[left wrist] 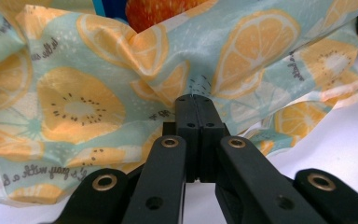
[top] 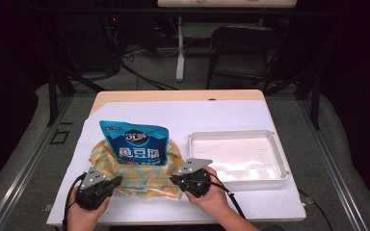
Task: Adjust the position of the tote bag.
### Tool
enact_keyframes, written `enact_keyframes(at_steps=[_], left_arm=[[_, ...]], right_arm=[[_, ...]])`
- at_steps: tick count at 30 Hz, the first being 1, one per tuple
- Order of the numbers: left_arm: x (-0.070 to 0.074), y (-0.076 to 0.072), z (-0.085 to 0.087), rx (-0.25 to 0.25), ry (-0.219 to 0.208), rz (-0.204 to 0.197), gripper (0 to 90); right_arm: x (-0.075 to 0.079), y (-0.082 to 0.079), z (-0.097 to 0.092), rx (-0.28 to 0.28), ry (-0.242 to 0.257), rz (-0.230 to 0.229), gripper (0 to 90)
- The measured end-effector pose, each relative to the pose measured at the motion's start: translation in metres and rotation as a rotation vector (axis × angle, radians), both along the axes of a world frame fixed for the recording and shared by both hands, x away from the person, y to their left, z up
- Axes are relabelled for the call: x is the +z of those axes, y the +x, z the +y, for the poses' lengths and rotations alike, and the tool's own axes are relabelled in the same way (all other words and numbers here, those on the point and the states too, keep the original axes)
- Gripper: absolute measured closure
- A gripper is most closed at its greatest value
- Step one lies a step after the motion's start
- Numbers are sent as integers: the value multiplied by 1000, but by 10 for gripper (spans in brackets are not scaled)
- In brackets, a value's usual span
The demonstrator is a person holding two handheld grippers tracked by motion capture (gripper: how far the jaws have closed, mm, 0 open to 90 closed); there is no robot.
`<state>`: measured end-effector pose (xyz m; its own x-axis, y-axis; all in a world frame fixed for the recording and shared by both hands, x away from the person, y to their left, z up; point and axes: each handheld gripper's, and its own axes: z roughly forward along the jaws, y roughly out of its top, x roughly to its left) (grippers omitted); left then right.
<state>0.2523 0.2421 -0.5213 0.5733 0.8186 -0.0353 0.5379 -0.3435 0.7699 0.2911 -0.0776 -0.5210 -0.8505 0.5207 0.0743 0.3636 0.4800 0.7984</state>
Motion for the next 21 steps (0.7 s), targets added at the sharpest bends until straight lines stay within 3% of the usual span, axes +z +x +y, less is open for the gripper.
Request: enact_keyframes(at_steps=[4, 9, 18, 21], left_arm=[[-4, 2, 0, 2, 5, 13, 900], [-6, 3, 0, 2, 14, 21, 900], [-2, 0, 1, 7, -13, -7, 900], [-2, 0, 0, 4, -6, -11, 900]], right_arm=[[-3, 1, 0, 2, -9, 16, 876], [-3, 0, 0, 6, -16, 5, 863], [-1, 0, -3, 4, 16, -5, 794], [6, -2, -6, 10, 28, -36, 759]])
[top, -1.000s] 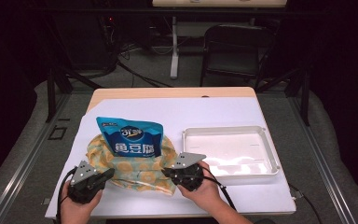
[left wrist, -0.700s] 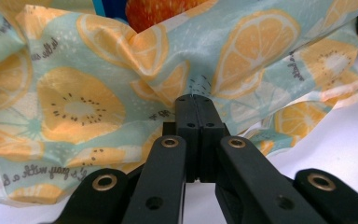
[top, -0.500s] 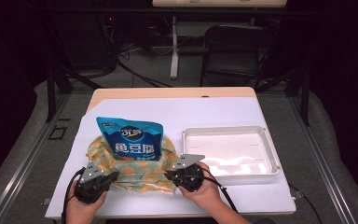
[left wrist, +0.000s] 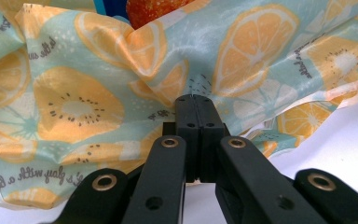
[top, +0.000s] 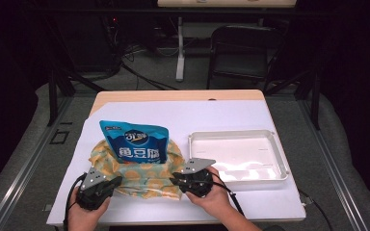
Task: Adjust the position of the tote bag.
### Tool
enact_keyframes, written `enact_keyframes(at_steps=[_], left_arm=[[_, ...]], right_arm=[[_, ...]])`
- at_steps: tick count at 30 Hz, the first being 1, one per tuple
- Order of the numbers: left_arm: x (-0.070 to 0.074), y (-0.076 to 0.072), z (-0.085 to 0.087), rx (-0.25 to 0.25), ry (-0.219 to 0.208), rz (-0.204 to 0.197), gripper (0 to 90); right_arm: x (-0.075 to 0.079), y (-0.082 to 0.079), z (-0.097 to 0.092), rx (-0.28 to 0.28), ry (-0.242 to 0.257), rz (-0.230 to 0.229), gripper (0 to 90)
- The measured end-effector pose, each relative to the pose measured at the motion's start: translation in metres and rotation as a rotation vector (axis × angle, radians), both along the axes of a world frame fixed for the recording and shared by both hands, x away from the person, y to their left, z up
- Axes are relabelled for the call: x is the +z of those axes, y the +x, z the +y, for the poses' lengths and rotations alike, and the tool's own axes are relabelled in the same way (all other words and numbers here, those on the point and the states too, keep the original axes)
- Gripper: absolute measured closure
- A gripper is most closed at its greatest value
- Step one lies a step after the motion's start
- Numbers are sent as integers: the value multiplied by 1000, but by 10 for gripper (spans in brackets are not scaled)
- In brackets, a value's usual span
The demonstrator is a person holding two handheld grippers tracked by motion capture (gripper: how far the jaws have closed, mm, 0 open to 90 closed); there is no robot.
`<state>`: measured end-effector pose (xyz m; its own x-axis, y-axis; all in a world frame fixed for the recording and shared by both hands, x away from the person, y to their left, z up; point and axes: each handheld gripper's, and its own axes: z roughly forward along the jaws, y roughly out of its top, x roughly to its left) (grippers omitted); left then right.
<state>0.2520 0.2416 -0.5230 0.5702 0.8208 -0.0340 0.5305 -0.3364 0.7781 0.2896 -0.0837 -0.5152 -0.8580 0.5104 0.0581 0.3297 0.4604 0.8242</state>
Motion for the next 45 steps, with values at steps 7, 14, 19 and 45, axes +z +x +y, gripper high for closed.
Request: enact_keyframes(at_steps=[7, 14, 19, 45], left_arm=[[-1, 1, -1, 1, 2, 6, 900], [0, 1, -2, 1, -8, -4, 900], [0, 1, -2, 5, -16, -5, 900], [-6, -1, -3, 12, 18, 5, 900]], right_arm=[[23, 2, -15, -37, 66, -72, 748], [39, 23, -25, -104, 135, -105, 716], [38, 41, -19, -104, 118, -92, 683], [20, 96, 7, -181, 93, -33, 900]])
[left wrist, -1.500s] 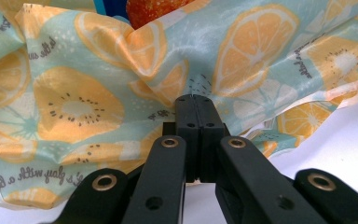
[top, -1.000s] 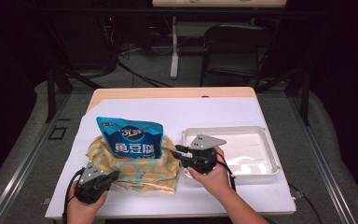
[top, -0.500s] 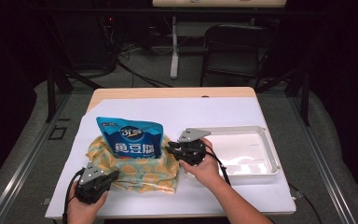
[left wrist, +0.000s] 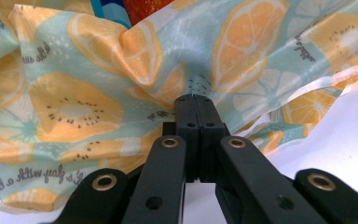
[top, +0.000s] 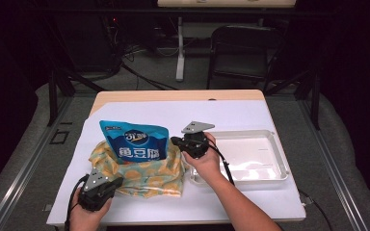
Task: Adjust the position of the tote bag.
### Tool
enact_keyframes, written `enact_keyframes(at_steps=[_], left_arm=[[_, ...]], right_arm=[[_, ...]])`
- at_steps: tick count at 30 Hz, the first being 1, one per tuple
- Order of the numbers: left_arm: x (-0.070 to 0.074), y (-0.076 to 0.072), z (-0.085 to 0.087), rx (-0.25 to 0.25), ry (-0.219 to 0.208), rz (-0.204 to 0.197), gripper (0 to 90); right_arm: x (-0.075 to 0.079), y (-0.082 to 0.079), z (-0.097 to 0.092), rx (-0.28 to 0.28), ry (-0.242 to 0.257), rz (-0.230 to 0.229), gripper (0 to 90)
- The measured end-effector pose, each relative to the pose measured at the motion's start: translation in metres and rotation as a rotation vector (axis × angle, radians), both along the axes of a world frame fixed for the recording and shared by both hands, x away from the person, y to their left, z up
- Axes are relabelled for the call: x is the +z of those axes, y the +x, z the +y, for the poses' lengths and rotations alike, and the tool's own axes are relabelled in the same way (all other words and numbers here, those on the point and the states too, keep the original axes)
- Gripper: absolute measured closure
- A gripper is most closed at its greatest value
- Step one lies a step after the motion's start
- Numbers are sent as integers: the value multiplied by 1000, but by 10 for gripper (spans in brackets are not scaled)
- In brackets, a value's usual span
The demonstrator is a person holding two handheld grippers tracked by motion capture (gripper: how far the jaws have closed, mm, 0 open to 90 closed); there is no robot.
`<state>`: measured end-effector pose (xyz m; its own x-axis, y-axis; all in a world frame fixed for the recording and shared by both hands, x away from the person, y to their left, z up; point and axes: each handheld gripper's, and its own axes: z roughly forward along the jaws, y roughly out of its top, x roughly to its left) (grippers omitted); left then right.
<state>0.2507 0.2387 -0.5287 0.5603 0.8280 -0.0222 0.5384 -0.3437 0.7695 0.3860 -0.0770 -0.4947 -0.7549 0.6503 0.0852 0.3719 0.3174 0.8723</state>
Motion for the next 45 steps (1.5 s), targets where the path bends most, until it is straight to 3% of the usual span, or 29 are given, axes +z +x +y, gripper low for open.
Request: enact_keyframes(at_steps=[8, 17, 25, 38, 42, 45], left_arm=[[-2, -2, 1, 7, 13, 8, 900], [-2, -3, 2, 4, 12, 8, 900], [5, -7, 5, 0, -24, -8, 900], [10, -13, 9, 10, -61, -40, 813], [12, -14, 12, 20, -76, -53, 782], [14, -15, 14, 28, -97, -58, 746]], right_arm=[[-12, 14, -3, -46, -31, 52, 900], [-17, 15, -2, -58, -49, 61, 900], [-15, 11, -3, -45, -38, 58, 892], [-7, 2, -5, -32, 21, 43, 775], [1, -3, -8, -19, 65, 21, 719], [6, -8, -10, -8, 70, 6, 675]])
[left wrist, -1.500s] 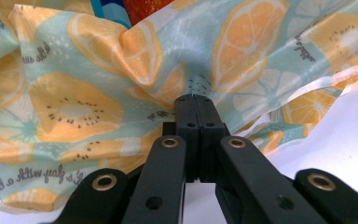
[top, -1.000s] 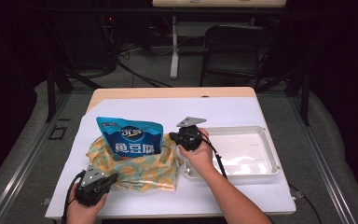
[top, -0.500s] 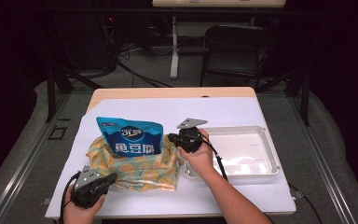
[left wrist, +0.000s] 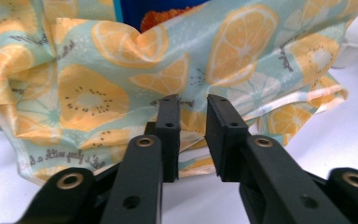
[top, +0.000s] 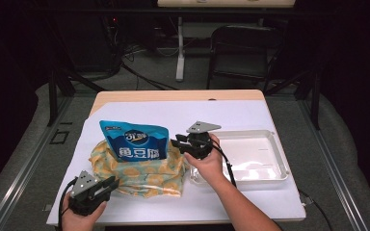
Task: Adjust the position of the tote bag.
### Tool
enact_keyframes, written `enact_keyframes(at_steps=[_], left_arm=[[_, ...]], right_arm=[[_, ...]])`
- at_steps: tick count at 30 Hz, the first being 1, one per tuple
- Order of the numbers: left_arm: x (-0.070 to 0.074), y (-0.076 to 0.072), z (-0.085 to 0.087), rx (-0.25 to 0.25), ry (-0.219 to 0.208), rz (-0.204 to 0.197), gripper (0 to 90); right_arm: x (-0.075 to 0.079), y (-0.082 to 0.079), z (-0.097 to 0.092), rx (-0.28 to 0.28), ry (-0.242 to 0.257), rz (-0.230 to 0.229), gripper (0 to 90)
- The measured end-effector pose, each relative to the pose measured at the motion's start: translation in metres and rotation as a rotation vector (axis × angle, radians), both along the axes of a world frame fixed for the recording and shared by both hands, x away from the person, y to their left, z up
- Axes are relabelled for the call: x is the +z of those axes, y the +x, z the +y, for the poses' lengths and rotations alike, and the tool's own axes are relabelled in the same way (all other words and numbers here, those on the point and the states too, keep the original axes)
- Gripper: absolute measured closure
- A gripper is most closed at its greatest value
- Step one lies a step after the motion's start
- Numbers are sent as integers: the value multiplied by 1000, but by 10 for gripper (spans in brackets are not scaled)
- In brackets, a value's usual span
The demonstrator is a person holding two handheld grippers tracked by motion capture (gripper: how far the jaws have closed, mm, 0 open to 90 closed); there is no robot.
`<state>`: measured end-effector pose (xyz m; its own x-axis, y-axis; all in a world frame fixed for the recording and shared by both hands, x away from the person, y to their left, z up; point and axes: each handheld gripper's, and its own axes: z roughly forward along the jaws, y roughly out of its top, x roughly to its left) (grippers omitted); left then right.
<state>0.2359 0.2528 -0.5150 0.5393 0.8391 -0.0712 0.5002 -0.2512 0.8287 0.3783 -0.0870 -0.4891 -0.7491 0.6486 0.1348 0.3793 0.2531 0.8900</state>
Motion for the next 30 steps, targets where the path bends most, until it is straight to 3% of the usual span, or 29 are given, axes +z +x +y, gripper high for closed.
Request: enact_keyframes(at_steps=[3, 7, 16, 27, 30], left_arm=[[1, 0, 2, 10, -20, -5, 715], [2, 0, 3, 23, -15, -16, 670], [7, 3, 9, 38, -44, -37, 590], [14, 14, 16, 54, -60, -70, 559], [14, 16, 16, 56, -61, -74, 552]], right_arm=[[3, -4, -1, 2, -2, -13, 633], [8, -9, -4, 7, 6, -29, 597], [14, -19, -8, 25, 3, -62, 585], [15, -32, -13, 12, 13, -112, 504], [15, -33, -16, 17, 19, -95, 507]])
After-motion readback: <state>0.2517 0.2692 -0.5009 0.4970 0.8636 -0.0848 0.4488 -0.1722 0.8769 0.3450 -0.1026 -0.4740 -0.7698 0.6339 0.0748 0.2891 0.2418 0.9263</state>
